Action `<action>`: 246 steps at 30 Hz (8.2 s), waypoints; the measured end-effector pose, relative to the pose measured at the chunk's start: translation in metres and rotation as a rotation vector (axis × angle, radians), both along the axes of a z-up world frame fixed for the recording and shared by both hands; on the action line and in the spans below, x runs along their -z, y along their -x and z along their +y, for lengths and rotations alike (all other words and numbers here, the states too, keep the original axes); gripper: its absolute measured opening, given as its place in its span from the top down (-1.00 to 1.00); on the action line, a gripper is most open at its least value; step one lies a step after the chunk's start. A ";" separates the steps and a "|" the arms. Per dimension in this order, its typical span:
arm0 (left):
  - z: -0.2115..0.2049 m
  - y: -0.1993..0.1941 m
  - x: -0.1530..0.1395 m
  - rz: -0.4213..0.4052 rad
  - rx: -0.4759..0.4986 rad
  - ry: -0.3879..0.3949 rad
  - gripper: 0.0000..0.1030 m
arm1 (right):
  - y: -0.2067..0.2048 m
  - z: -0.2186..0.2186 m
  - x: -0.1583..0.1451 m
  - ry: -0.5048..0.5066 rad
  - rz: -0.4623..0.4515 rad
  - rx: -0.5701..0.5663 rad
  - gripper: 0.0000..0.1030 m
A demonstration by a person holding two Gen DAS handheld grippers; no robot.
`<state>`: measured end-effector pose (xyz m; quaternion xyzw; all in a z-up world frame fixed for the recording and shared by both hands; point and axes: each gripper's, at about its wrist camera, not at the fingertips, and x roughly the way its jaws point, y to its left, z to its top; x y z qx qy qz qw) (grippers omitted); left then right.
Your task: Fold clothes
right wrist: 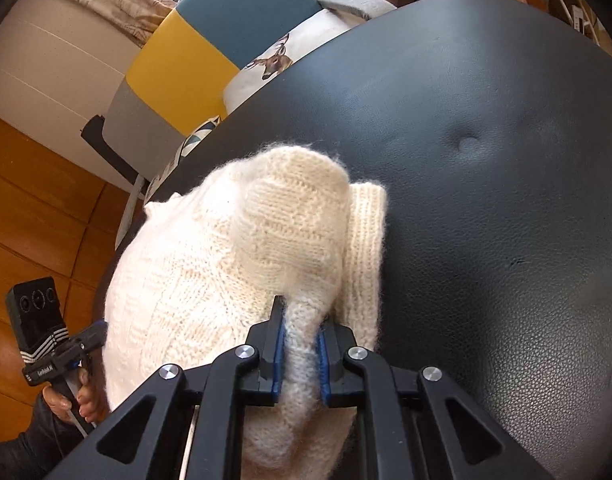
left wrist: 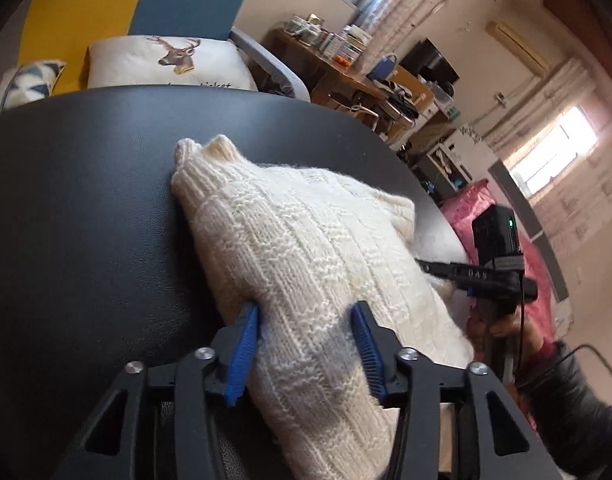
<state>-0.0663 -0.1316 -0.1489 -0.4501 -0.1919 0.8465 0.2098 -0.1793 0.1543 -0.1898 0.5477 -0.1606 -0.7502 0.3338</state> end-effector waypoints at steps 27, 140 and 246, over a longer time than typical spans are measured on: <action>0.029 -0.052 -0.017 0.097 0.128 0.431 0.17 | -0.082 -0.050 -0.006 -0.004 0.067 -0.052 0.46; -0.135 -0.184 -0.049 0.131 -0.558 -0.016 0.17 | -0.109 -0.202 -0.042 0.046 0.081 -0.630 0.56; -0.194 -0.406 -0.130 -0.168 -1.657 0.655 -0.83 | -0.363 -0.426 -0.140 -0.085 0.802 -0.801 -0.71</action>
